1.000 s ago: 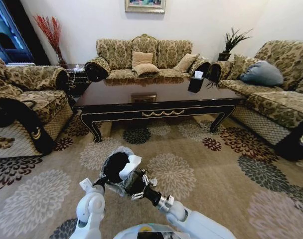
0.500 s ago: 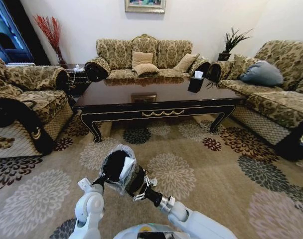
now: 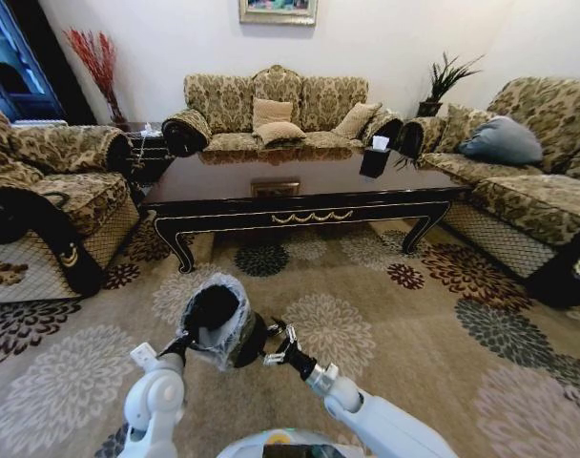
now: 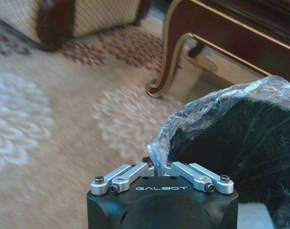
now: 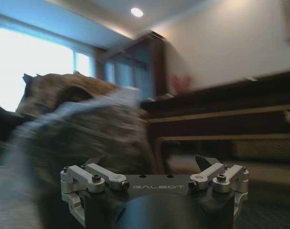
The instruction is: Move to the front of the table and pick up the trash from the floor, then place it into the trash bin.
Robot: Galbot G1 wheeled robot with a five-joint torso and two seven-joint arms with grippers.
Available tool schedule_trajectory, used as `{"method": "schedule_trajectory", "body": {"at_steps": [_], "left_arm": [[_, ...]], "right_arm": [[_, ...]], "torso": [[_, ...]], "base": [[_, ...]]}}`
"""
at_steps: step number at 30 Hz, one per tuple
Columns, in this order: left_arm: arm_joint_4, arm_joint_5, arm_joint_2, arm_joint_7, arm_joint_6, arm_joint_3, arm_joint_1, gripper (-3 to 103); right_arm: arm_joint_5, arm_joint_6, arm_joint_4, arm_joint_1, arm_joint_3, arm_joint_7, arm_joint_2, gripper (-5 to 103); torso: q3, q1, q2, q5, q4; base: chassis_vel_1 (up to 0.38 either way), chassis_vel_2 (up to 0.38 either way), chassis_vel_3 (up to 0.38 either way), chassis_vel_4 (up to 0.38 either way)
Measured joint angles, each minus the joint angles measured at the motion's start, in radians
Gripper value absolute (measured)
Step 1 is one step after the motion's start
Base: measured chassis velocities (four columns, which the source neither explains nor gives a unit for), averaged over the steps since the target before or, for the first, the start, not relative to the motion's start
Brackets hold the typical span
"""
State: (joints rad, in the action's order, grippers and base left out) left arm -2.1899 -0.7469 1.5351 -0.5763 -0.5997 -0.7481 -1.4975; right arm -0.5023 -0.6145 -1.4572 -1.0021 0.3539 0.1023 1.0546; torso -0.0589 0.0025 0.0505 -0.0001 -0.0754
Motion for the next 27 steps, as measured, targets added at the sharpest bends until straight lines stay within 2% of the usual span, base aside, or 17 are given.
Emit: {"method": "schedule_trajectory", "body": {"at_steps": [4, 5, 7, 9, 10, 13, 14, 15, 16, 18, 19, 20, 23, 24, 27], "left_arm": [[-0.007, -0.042, -0.034, -0.013, -0.007, -0.065, 0.008, 3], [-0.007, -0.042, -0.034, -0.013, -0.007, -0.065, 0.008, 3], [-0.005, -0.053, -0.046, -0.020, -0.010, -0.100, 0.017, 3], [-0.005, -0.065, -0.050, -0.029, -0.013, -0.114, 0.025, 3], [-0.005, -0.065, -0.050, -0.029, -0.013, -0.114, 0.025, 3], [-0.032, -0.138, -0.051, -0.062, -0.030, -0.141, 0.042, 3], [-0.037, -0.146, -0.050, -0.065, -0.031, -0.144, 0.043, 3], [-0.037, -0.146, -0.050, -0.065, -0.031, -0.144, 0.043, 3], [-0.048, -0.156, -0.050, -0.068, -0.032, -0.151, 0.044, 3], [-0.059, -0.163, -0.050, -0.070, -0.033, -0.159, 0.041, 3], [-0.059, -0.163, -0.050, -0.070, -0.033, -0.159, 0.041, 3], [-0.067, -0.169, -0.050, -0.070, -0.034, -0.165, 0.038, 3], [-0.082, -0.180, -0.052, -0.071, -0.035, -0.175, 0.035, 3], [-0.082, -0.180, -0.052, -0.071, -0.035, -0.175, 0.035, 3], [-0.094, -0.198, -0.057, -0.076, -0.037, -0.191, 0.037, 3]], "right_arm": [[0.010, 0.113, 0.016, 0.003, -0.013, -0.160, 0.033, 100], [0.010, 0.113, 0.016, 0.003, -0.013, -0.160, 0.033, 100], [0.009, 0.220, 0.019, 0.003, -0.014, -0.273, 0.047, 100], [0.008, 0.274, 0.022, 0.003, -0.010, -0.337, 0.051, 100], [0.008, 0.274, 0.022, 0.003, -0.010, -0.337, 0.051, 100], [-0.046, 0.467, 0.013, -0.004, 0.014, -0.557, 0.053, 100], [-0.067, 0.503, 0.008, -0.005, 0.019, -0.597, 0.054, 100], [-0.067, 0.503, 0.008, -0.005, 0.019, -0.597, 0.054, 100], [-0.148, 0.597, -0.005, -0.006, 0.029, -0.690, 0.064, 100], [-0.263, 0.689, -0.022, -0.002, 0.036, -0.772, 0.087, 100], [-0.263, 0.689, -0.022, -0.002, 0.036, -0.772, 0.087, 100], [-0.325, 0.732, -0.032, 0.007, 0.040, -0.813, 0.107, 100], [-0.420, 0.788, -0.039, 0.031, 0.050, -0.862, 0.147, 100], [-0.420, 0.788, -0.039, 0.031, 0.050, -0.862, 0.147, 100], [-0.502, 0.829, -0.035, 0.052, 0.051, -0.911, 0.183, 100]], "torso": [[0.000, 0.000, 0.000, -0.0001, -0.0002], [0.000, 0.000, 0.000, -0.0001, -0.0002], [0.000, 0.000, 0.000, 0.0000, 0.0000], [0.000, 0.000, 0.000, -0.0002, 0.0001], [0.000, 0.000, 0.000, -0.0002, 0.0001], [0.000, 0.000, 0.000, -0.0001, -0.0005], [0.000, 0.000, 0.000, -0.0002, -0.0008], [0.000, 0.000, 0.000, -0.0002, -0.0008], [0.000, 0.000, 0.000, -0.0002, -0.0007], [0.000, 0.000, 0.000, 0.0001, -0.0001], [0.000, 0.000, 0.000, 0.0001, -0.0001], [0.000, 0.000, 0.000, -0.0001, 0.0000], [0.000, 0.000, 0.000, 0.0000, 0.0001], [0.000, 0.000, 0.000, 0.0000, 0.0001], [0.000, 0.000, 0.000, -0.0001, -0.0001]], "base": [[0.000, 0.000, 0.000, 0.000], [0.000, 0.000, 0.000, 0.000], [0.000, 0.000, 0.000, 0.000], [0.000, 0.000, 0.000, 0.000], [0.000, 0.000, 0.000, 0.000], [0.000, 0.000, 0.000, 0.000], [0.000, 0.000, 0.000, 0.000], [0.000, 0.000, 0.000, 0.000], [0.000, 0.000, 0.000, 0.000], [0.000, 0.000, 0.000, 0.000], [0.000, 0.000, 0.000, 0.000], [0.000, 0.000, 0.000, 0.000], [0.000, 0.000, 0.000, 0.000], [0.000, 0.000, 0.000, 0.000], [0.000, 0.000, 0.000, 0.000]]}}
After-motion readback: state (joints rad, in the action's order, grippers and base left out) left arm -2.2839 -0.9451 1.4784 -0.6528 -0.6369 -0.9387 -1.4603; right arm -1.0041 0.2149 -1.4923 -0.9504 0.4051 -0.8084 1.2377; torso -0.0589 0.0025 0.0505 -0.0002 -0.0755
